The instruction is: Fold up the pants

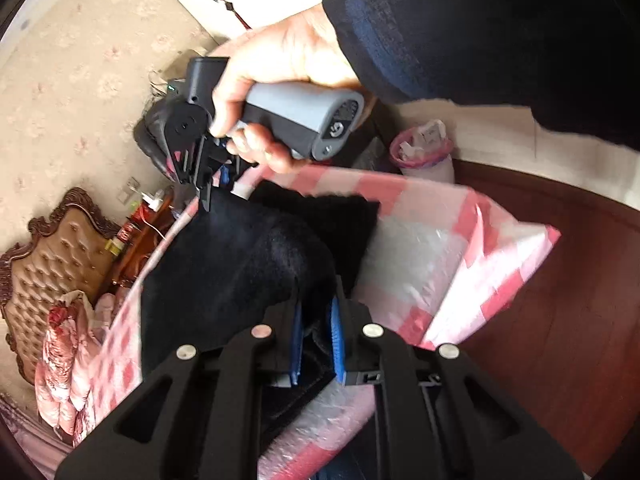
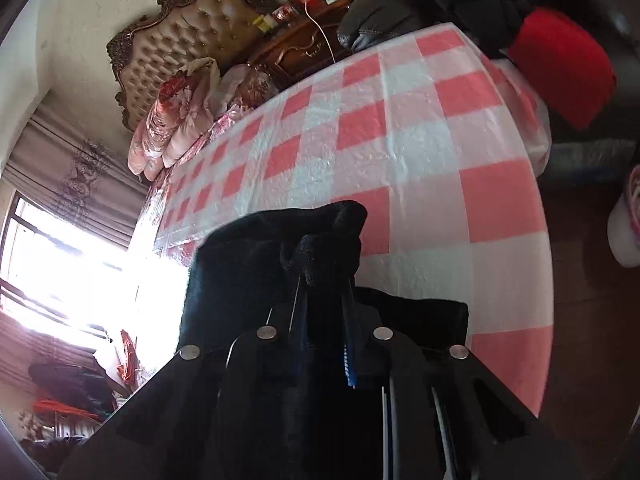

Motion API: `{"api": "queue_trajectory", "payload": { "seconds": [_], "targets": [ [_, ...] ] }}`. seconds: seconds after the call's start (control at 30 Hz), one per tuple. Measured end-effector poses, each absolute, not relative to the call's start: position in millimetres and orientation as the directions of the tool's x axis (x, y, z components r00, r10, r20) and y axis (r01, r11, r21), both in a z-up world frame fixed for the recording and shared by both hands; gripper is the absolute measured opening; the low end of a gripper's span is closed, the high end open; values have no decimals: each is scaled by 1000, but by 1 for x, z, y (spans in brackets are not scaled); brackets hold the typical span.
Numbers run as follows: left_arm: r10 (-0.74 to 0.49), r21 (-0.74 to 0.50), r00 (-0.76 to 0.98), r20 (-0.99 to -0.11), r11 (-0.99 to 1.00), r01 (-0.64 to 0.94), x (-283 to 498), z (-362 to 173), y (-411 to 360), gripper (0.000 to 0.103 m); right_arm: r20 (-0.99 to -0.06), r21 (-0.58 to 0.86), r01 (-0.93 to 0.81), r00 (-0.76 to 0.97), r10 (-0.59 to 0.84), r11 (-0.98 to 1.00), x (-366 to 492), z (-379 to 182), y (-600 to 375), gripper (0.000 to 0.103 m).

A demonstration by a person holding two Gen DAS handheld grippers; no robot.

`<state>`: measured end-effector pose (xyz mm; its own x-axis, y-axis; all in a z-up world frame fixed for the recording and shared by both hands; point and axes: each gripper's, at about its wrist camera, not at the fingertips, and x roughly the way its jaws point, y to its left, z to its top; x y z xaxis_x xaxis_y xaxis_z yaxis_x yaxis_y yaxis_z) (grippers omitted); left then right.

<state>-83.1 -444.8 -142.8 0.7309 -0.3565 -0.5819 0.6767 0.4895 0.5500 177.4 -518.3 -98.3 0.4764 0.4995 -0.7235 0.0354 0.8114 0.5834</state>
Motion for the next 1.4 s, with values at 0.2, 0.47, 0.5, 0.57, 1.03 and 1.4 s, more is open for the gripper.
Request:
{"api": "queue_trajectory", "payload": {
  "seconds": [0.2,0.47,0.5,0.57,1.03,1.4],
  "targets": [
    [-358,543,725,-589,489,683,-81,-148,-467,12,-739,547,30,487,466,837,171,-92,-528,17],
    [-508,359,554,-660,434,826,-89,-140,-448,55,-766,437,94,561,315,895,146,-89,-540,26],
    [-540,291,516,-665,449,845,-85,-125,-432,55,-764,411,106,582,279,905,136,-81,-541,26],
    [-600,171,459,-655,474,864,-75,-100,-400,55,-765,329,183,627,148,927,104,-60,-543,27],
    [-694,-114,263,-670,446,888,226,-70,-308,35,-791,268,312,611,23,911,-7,-117,-419,27],
    [-384,-358,-292,-876,111,927,295,-133,-389,11,-791,279,283,609,53,917,-7,-120,-423,29]
  ]
}}
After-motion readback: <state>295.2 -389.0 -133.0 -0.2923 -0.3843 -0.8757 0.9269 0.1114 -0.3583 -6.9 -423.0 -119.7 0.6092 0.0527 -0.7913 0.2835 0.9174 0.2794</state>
